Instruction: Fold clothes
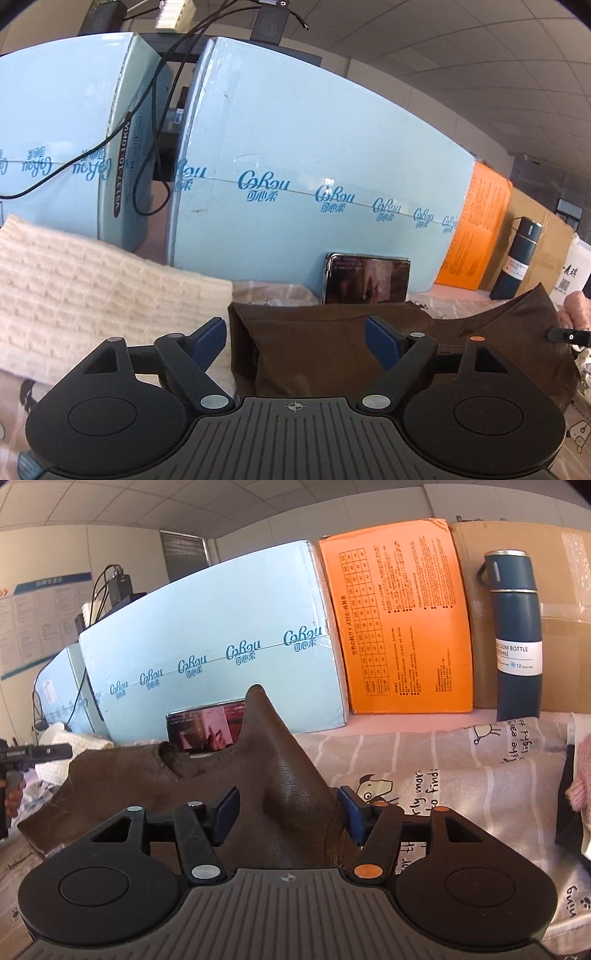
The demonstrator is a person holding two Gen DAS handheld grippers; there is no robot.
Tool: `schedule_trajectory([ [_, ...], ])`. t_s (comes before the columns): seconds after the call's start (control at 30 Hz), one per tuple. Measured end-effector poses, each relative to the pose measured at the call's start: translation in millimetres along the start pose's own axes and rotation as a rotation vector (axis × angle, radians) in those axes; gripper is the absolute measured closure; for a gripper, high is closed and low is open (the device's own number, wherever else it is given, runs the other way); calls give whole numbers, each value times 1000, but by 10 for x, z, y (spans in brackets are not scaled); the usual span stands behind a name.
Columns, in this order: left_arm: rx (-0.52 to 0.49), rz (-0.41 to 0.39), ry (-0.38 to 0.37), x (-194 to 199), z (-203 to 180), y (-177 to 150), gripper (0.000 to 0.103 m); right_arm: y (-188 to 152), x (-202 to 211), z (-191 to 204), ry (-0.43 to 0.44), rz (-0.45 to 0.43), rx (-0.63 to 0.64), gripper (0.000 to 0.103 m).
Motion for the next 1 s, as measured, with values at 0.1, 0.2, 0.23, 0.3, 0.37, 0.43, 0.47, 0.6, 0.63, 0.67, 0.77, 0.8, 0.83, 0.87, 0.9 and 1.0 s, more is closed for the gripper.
schedule_trajectory([
  [0.1, 18, 37, 16, 56, -44, -106, 13, -9, -18, -62, -60, 4, -54, 41],
  [0.2, 28, 65, 20, 73, -81, -190, 13, -52, -61, -147, -125, 33, -119, 43],
  [0.23, 30, 73, 21, 77, -95, -216, 13, -75, -77, -182, -138, 43, -150, 45],
  [0.3, 33, 84, 26, 90, -115, -258, 13, -116, -104, -254, -159, 67, -218, 47],
  [0.37, 38, 93, 17, 89, -130, -285, 13, -136, -110, -275, -167, 72, -243, 55],
  [0.43, 45, 100, 0, 79, -144, -307, 13, -108, -73, -259, -147, 31, -253, 55],
  [0.47, 49, 104, -9, 74, -151, -318, 14, -68, -42, -241, -137, 1, -249, 53],
  [0.6, 43, 102, -50, 61, -219, -341, 14, 38, 8, -190, -129, -59, -225, 77],
  [0.63, 37, 98, -55, 58, -242, -346, 14, 29, -14, -200, -145, -44, -224, 82],
  [0.67, 40, 96, -62, 48, -256, -350, 14, 8, -37, -230, -167, -25, -233, 84],
  [0.77, 27, 98, -71, 13, -303, -366, 14, -56, -104, -319, -231, 32, -260, 88],
  [0.8, 14, 102, -67, -1, -320, -373, 14, -80, -126, -340, -262, 49, -255, 91],
  [0.83, 4, 104, -64, -9, -330, -377, 14, -107, -146, -350, -307, 61, -231, 92],
  [0.87, 3, 103, -61, -3, -326, -376, 14, -133, -156, -365, -334, 69, -222, 92],
  [0.9, 4, 101, -58, 6, -316, -371, 14, -156, -152, -388, -337, 72, -231, 92],
  [1.0, 30, 81, -42, 54, -255, -331, 14, -71, -1, -389, -331, 9, -269, 84],
])
Point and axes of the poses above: each gripper's, at about its wrist camera, not at the fingertips, and x roughly against the way its jaws point, z to its left, y to its top, the point moved 3 cm from there along -x, roughly the way its jaws point, and after that the axes turned 9 degrees about -z, right-handed, at the moved point
